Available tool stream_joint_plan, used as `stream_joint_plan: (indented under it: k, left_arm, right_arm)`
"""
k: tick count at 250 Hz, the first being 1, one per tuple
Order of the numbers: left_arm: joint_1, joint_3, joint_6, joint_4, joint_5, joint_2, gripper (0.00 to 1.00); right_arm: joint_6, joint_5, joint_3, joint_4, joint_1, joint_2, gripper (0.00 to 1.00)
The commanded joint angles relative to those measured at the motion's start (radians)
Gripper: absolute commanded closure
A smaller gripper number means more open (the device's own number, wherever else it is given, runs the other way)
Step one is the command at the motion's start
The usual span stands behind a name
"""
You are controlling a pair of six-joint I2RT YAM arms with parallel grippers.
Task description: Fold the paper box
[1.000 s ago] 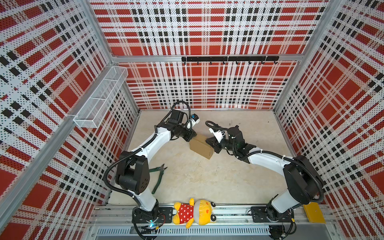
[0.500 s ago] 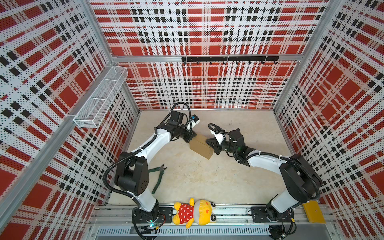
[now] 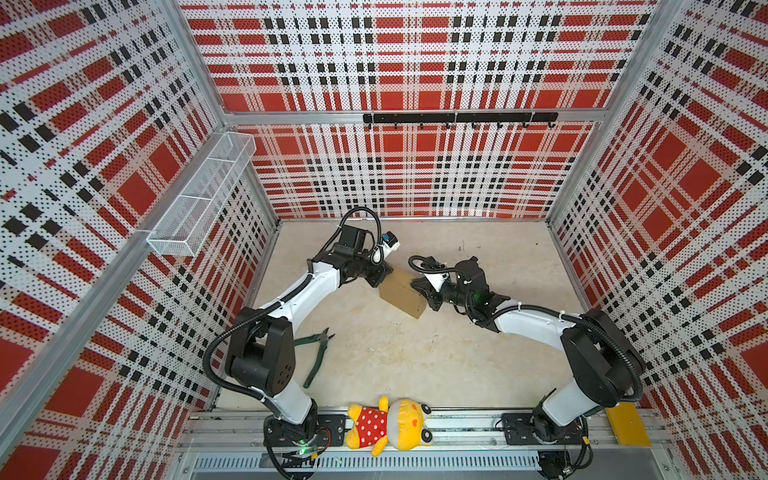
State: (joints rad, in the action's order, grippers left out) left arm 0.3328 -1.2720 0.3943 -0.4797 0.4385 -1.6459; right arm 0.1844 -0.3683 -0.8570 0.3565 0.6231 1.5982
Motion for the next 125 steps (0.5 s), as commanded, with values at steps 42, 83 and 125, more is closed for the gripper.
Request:
stream_joint_plan:
  k: [42, 83, 125]
  left_arm:
    - [0.0, -0.009, -0.006, -0.157, -0.067, 0.003, 0.66]
    - [-0.01, -0.064, -0.036, -0.181, -0.043, 0.039, 0.55]
    - [-0.023, -0.059, -0.061, -0.175, -0.012, 0.119, 0.53]
  right_arm:
    - [0.083, 0.065, -0.109, -0.357, 0.0, -0.038, 0.8]
    - [0.079, 0.086, -0.228, -0.44, -0.001, -0.072, 0.7]
    - [0.072, 0.068, -0.352, -0.543, -0.001, -0.042, 0.5]
